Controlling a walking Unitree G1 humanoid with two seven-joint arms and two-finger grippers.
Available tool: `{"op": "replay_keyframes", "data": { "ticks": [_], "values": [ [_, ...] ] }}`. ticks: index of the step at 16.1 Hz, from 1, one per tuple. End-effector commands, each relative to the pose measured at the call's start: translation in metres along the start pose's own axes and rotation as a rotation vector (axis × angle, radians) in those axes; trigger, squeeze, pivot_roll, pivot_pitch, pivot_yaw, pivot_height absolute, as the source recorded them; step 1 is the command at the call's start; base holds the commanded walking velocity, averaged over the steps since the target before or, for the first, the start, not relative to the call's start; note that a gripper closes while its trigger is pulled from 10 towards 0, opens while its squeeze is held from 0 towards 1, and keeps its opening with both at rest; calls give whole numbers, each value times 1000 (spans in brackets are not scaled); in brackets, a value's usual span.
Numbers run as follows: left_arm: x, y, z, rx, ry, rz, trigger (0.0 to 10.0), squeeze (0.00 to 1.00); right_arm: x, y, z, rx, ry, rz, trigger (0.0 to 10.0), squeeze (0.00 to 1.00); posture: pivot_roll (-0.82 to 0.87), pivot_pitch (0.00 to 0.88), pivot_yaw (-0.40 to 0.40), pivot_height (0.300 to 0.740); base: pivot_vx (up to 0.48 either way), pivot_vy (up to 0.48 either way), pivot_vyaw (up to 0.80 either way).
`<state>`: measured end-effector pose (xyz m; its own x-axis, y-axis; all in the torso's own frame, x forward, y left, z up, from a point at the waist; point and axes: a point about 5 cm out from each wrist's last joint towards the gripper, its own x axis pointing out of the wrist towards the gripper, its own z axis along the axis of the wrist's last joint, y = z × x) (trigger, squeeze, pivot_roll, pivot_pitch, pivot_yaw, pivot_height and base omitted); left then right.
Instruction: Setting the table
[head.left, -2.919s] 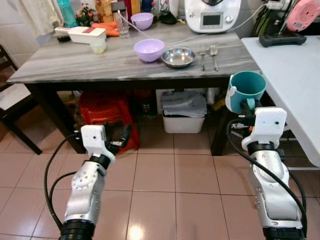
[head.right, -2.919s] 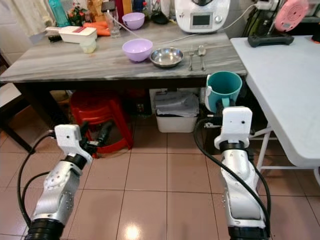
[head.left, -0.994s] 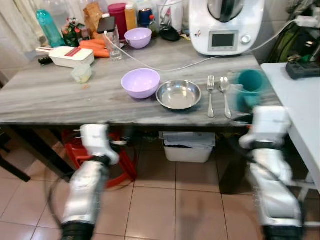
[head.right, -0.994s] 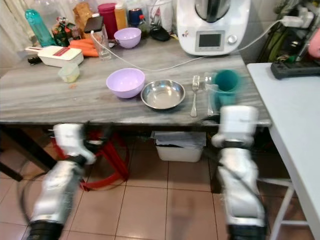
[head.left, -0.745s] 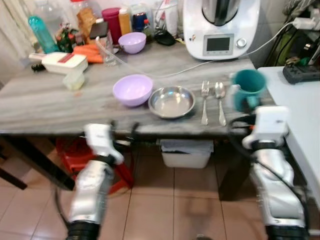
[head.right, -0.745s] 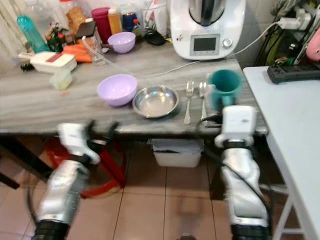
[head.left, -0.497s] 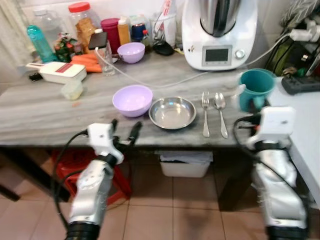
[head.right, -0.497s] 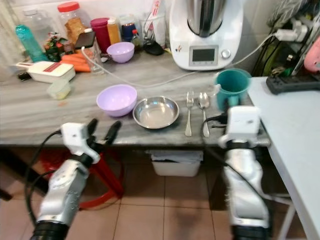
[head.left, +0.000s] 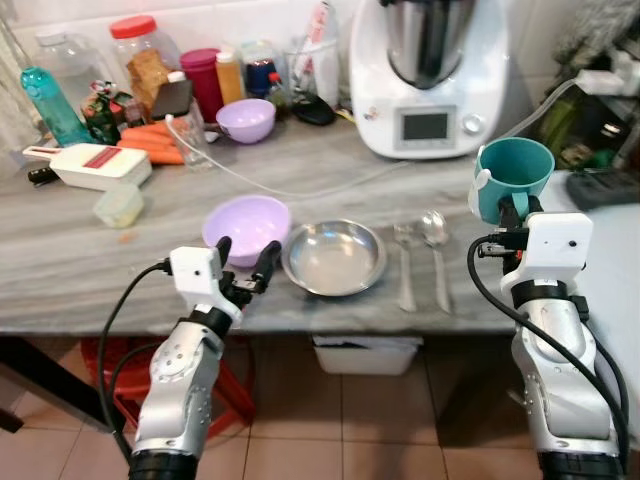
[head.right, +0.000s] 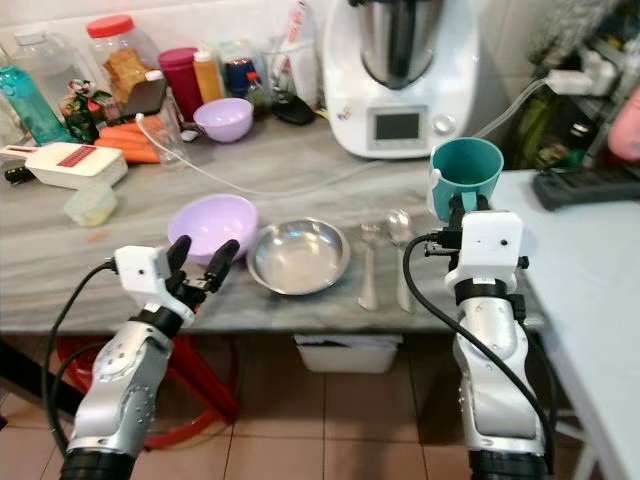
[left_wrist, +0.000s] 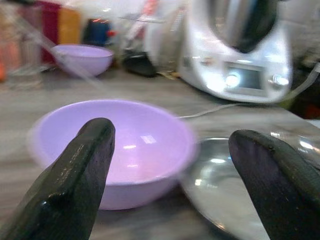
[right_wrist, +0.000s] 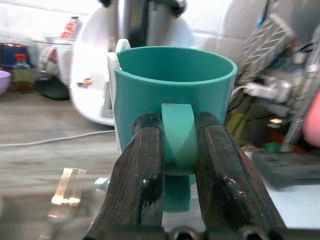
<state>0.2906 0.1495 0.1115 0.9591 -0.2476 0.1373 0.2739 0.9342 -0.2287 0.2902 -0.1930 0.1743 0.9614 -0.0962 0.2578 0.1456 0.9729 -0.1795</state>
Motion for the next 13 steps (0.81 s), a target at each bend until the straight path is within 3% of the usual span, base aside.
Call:
{"op": "replay_keyframes", "data": {
  "ticks": [1, 5, 9, 13],
  "values": [
    [-1, 3, 7, 11, -23, 16, 10000, 0, 3, 7, 9, 3, -48, 42, 10000, 0, -121, 70, 80, 740, 0, 0, 0],
    [-12, -5, 12, 48, -42, -45, 10000, 0, 5, 12, 16, 3, -93, 137, 10000, 0, -123, 71, 83, 740, 0, 0, 0],
    [-32, -11, 11, 20, -3, -183, 10000, 0, 15, 11, 20, 38, -107, 206, 10000, 0, -114, 73, 83, 740, 0, 0, 0],
    [-39, -22, 10, -34, 34, -325, 10000, 0, 32, 23, 18, 61, -105, 343, 10000, 0, -109, 71, 86, 740, 0, 0, 0]
  ]
}}
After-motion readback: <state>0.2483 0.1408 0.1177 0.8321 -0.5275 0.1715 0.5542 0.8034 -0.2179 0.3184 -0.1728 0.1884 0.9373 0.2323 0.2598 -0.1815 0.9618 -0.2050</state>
